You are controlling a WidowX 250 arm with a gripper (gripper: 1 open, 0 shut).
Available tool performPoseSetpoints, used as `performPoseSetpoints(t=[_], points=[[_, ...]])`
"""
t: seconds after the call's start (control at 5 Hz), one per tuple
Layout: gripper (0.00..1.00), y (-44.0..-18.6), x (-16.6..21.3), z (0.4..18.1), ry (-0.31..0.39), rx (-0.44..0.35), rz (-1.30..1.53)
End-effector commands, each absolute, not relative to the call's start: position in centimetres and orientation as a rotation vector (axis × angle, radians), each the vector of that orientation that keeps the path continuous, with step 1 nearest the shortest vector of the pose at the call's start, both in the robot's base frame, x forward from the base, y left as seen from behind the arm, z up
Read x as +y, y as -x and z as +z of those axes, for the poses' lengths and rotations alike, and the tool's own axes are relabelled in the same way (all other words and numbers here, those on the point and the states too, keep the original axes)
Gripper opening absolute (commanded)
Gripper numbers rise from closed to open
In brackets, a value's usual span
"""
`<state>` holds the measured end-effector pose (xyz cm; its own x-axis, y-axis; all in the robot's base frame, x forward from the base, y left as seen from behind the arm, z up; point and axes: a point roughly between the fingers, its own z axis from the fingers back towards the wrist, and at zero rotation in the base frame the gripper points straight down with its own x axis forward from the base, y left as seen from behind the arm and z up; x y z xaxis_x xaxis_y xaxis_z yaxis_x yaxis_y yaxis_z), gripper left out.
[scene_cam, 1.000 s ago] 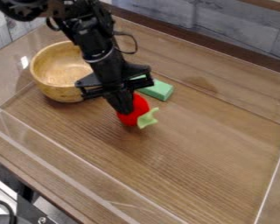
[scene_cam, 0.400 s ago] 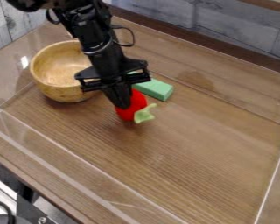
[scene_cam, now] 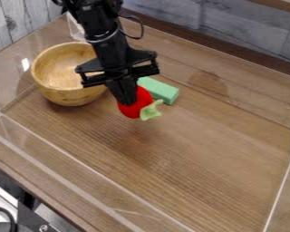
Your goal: Move the red fruit to the left
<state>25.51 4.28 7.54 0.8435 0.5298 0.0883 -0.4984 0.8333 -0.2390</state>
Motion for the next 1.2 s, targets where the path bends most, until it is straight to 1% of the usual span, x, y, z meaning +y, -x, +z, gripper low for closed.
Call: performPoseSetpoints(t=[0.0,0.2,0.4,0.8,1.0], points=[[0.00,-26.5,6.3,10.5,0.190,-0.233,0.572],[0.00,-26.2,8.5,12.6,0.179,-0.248,0.596],[0.00,-25.8,10.6,13.6,0.161,-0.260,0.637],[0.00,-26.3,15.0,12.5,0.094,-0.274,0.766],[0.00,-26.3,14.7,12.1,0.062,-0.276,0.819]])
